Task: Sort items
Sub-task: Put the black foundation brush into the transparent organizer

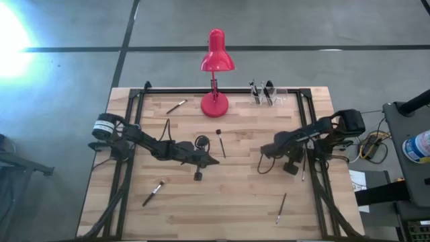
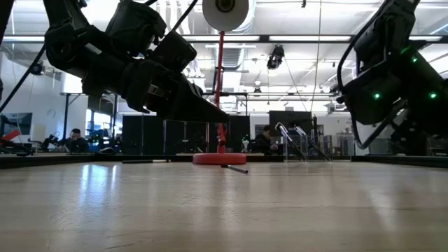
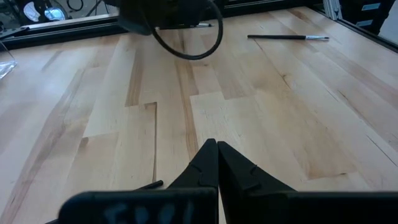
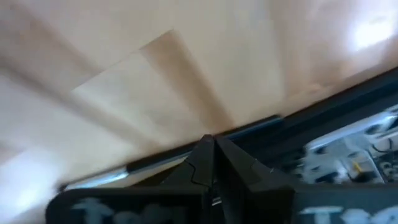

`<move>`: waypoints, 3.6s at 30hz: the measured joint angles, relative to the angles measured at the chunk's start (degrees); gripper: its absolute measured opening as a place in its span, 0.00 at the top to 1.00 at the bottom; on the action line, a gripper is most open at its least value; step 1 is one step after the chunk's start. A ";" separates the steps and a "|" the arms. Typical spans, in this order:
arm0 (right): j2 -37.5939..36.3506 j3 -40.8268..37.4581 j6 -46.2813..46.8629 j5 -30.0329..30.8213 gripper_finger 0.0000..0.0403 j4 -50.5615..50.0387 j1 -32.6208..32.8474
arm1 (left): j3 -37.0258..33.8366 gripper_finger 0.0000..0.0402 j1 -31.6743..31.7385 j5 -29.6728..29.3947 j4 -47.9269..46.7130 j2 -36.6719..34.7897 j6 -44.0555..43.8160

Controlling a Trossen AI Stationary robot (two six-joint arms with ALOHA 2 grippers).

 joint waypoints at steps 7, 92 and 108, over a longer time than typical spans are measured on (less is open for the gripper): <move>3.80 0.84 -3.29 -7.22 0.98 -0.93 4.75 | 0.00 1.00 0.01 0.00 0.00 0.00 0.00; 0.65 8.81 -33.90 10.26 0.96 21.39 2.32 | -0.95 1.00 0.02 -1.57 2.43 0.00 -1.95; -16.51 8.55 -31.55 19.68 0.97 42.68 2.11 | -14.16 1.00 4.19 -4.34 31.61 -0.86 -9.22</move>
